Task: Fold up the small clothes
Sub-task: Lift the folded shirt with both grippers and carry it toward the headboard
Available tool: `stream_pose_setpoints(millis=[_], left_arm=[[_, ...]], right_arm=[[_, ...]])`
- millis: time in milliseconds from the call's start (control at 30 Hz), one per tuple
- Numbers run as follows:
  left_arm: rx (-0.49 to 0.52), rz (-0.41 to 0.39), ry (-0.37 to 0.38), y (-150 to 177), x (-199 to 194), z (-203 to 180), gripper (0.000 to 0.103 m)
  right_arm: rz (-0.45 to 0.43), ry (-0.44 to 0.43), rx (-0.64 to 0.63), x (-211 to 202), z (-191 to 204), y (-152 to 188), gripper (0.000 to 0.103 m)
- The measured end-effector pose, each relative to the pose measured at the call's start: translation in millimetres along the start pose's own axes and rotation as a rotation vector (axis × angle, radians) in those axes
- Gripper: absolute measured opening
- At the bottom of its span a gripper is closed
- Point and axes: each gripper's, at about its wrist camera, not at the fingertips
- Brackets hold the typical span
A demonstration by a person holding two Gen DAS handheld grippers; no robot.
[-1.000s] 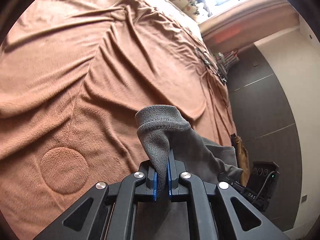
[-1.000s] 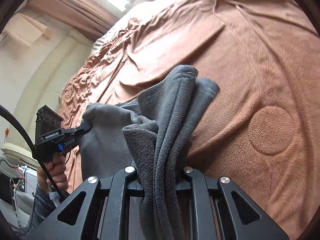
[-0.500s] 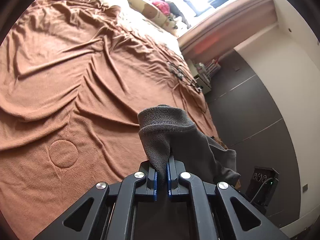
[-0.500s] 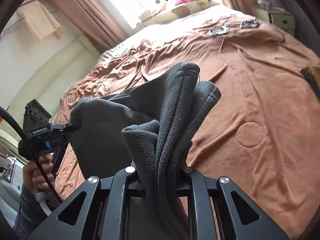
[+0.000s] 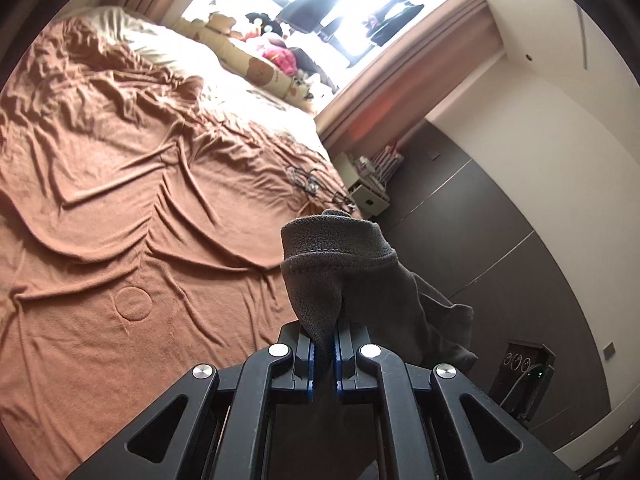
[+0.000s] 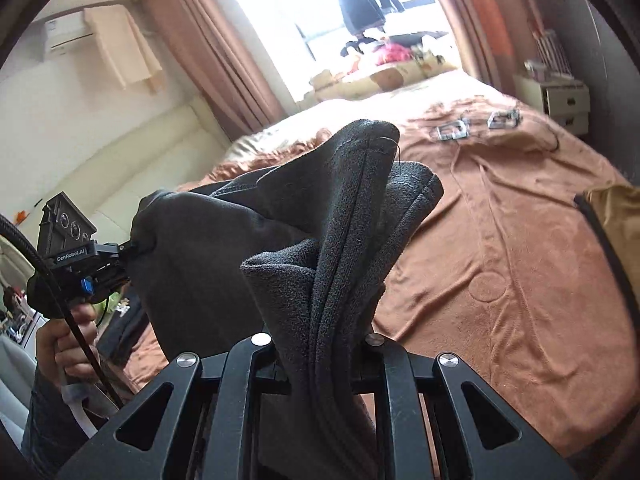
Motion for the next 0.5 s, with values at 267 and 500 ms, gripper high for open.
stream_pose_setpoints(millis=[267,500], left_arm=[[0.057,-0.088,-0.019,-13,-73,-44,0.006],[0.082,-0.168,-0.025,-26,-131,-57,0.006]], right_arm=[[-0.094,-0.018,-0.046,-76,48,15,0.011],[-0.132,-0.046,-0.126,-111,90,22,0.011]])
Point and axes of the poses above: each gripper's, at about its wrist camera, not at the fingertips, and x roughly the way its jaws point, z to its left, y to its underside, and after that the axes turned 12 degrees about x, right-handed
